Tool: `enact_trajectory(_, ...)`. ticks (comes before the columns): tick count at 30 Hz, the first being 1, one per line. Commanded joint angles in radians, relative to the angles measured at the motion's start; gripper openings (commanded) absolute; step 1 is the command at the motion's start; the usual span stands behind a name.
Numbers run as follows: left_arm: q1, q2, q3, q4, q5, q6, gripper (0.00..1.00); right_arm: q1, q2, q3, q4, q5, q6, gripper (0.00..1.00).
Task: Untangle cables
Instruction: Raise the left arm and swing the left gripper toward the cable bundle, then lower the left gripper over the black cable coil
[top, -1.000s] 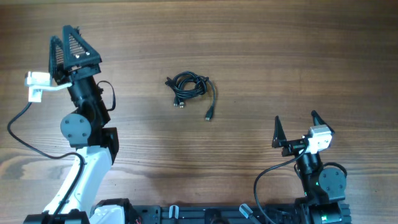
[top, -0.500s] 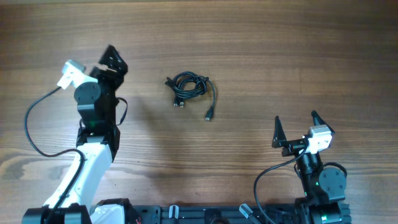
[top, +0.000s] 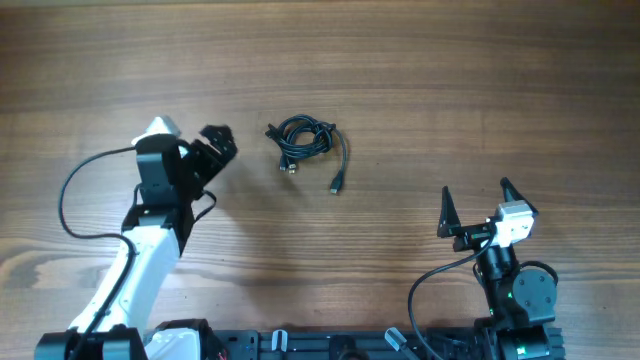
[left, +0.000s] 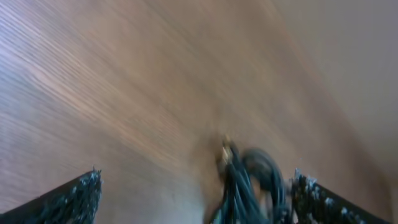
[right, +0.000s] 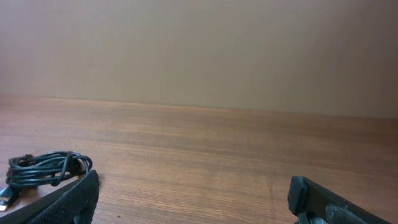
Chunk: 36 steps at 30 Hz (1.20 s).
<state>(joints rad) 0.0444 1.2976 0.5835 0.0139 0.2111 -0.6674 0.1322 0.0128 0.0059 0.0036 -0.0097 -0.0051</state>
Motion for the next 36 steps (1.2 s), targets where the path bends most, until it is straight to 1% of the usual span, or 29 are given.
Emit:
enact_trajectory(1,0.005,0.016,0.253,-0.229,0.127,0.136,0.99,0.004,-0.005,-0.001,0.003,0.013,0.008,1.0)
enact_trajectory(2,0.002,0.025,0.354,-0.338,0.133,0.174,1.0,0.004,-0.005,-0.001,0.003,0.013,0.008,1.0)
enact_trajectory(4,-0.011,0.043,0.499,-0.485,0.127,0.233,1.0,0.004,-0.005,-0.001,0.003,0.013,0.008,1.0)
enact_trajectory(6,-0.034,0.074,0.67,-0.657,0.078,0.279,1.0,0.004,-0.005,-0.001,0.003,0.013,0.008,1.0)
enact_trajectory(7,-0.046,0.087,0.732,-0.72,0.042,0.28,1.0,0.004,-0.005,-0.001,0.003,0.013,0.007,1.0)
enact_trajectory(9,-0.069,0.106,0.814,-0.798,-0.015,0.28,1.0,0.004,-0.005,-0.001,0.003,0.013,0.008,1.0)
enact_trajectory(10,-0.088,0.113,0.839,-0.817,-0.027,0.279,1.0,0.004,-0.005,-0.001,0.003,0.013,0.008,1.0)
enact_trajectory(17,-0.207,0.152,0.84,-0.824,0.001,0.26,1.0,0.004,-0.005,-0.001,0.003,0.013,0.008,1.0)
enact_trajectory(18,-0.22,0.163,0.839,-0.827,0.001,0.26,0.93,0.004,-0.005,-0.001,0.003,0.013,0.008,1.0)
enact_trajectory(19,-0.238,0.179,0.838,-0.827,0.0,0.26,0.66,0.004,-0.005,-0.001,0.003,0.013,0.008,1.0)
enact_trajectory(20,-0.254,0.198,0.837,-0.827,0.0,0.26,0.28,0.004,-0.005,-0.001,0.003,0.013,0.008,1.0)
enact_trajectory(21,-0.275,0.225,0.837,-0.823,0.0,0.251,0.04,0.004,-0.005,-0.001,0.003,0.013,0.008,1.0)
enact_trajectory(27,-0.336,0.349,0.837,-0.772,-0.013,0.189,0.04,0.004,-0.005,-0.001,0.003,0.013,0.008,1.0)
enact_trajectory(28,-0.343,0.371,0.837,-0.765,-0.036,0.164,0.04,0.004,-0.005,-0.001,0.003,0.013,0.008,1.0)
enact_trajectory(30,-0.362,0.44,0.837,-0.766,-0.114,0.056,0.04,0.004,-0.005,-0.001,0.003,0.013,0.008,1.0)
enact_trajectory(32,-0.371,0.483,0.837,-0.764,-0.116,0.021,0.05,0.004,-0.005,-0.001,0.003,0.013,0.008,1.0)
enact_trajectory(33,-0.375,0.501,0.837,-0.761,-0.116,0.023,0.13,0.004,-0.005,-0.001,0.003,0.013,0.008,1.0)
enact_trajectory(34,-0.38,0.52,0.837,-0.759,-0.116,0.023,0.38,0.004,-0.005,-0.001,0.003,0.013,0.008,1.0)
enact_trajectory(35,-0.381,0.535,0.837,-0.759,-0.116,0.023,0.54,0.004,-0.005,-0.001,0.003,0.013,0.008,1.0)
enact_trajectory(36,-0.383,0.546,0.837,-0.761,-0.116,0.023,0.56,0.004,-0.005,-0.001,0.003,0.013,0.008,1.0)
